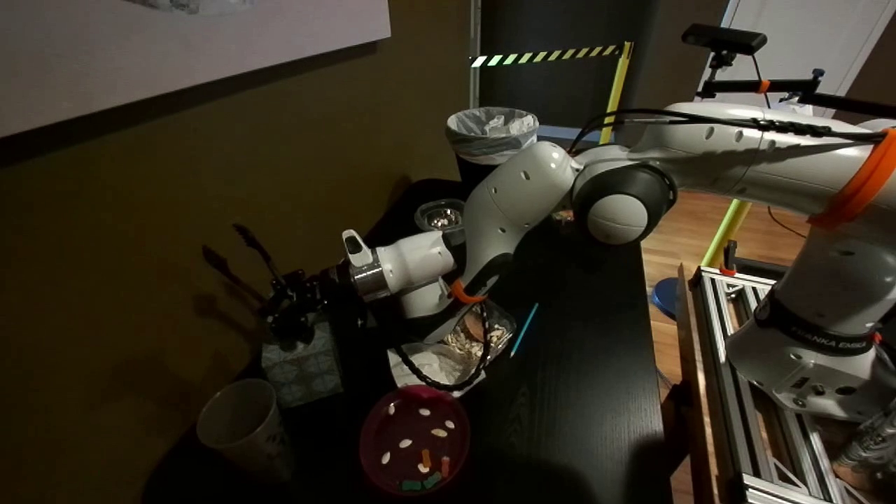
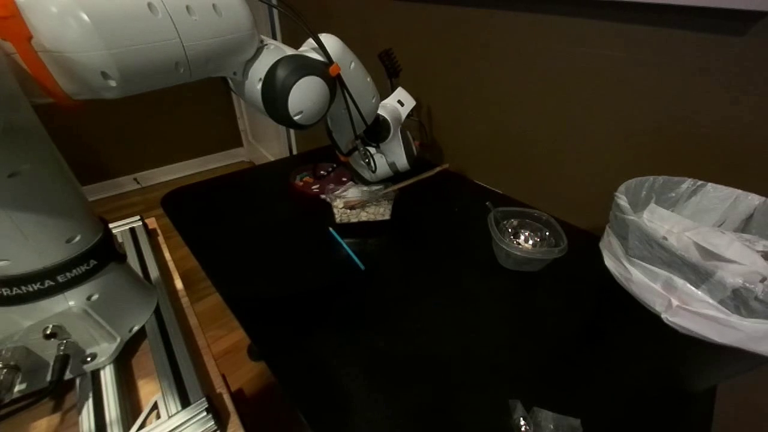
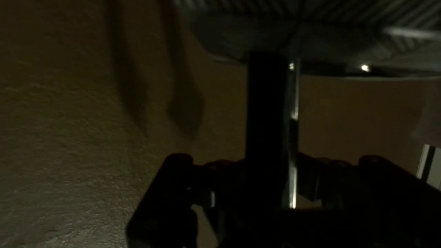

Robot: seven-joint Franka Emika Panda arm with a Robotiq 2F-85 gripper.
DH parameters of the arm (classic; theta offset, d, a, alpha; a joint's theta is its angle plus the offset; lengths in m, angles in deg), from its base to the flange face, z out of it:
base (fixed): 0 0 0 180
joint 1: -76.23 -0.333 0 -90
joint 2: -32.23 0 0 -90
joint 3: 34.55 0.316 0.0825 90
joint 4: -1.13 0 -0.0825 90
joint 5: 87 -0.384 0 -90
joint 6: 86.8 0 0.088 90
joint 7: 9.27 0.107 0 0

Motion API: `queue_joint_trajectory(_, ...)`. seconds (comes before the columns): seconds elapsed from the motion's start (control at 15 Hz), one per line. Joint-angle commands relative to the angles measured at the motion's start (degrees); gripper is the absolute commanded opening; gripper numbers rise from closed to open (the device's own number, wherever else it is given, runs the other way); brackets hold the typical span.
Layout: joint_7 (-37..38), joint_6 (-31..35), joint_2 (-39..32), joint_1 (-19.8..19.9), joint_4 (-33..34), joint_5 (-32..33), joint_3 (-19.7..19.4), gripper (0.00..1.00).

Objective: Put the tongs in the box on the left

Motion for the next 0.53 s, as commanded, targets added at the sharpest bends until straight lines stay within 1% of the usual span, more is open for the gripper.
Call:
queue_joint_trajectory(0.0,0.0,-0.9,-2.5,0.2,0.7,-1.5,0.6,0.00)
queue_joint_trajectory(0.27,3.1,-2.1,-3.0,0.4,-0.4,-0.1,0.7,0.00)
queue_joint_trajectory(0.33,3.7,-2.2,-3.2,0.4,-0.4,-0.2,0.7,0.24)
queue_joint_trajectory(0.4,3.7,-1.8,-2.1,0.3,-2.3,-0.7,0.5,0.27)
queue_joint_trajectory(0.47,4.3,-1.9,-2.3,0.3,-2.3,-0.6,0.5,0.33)
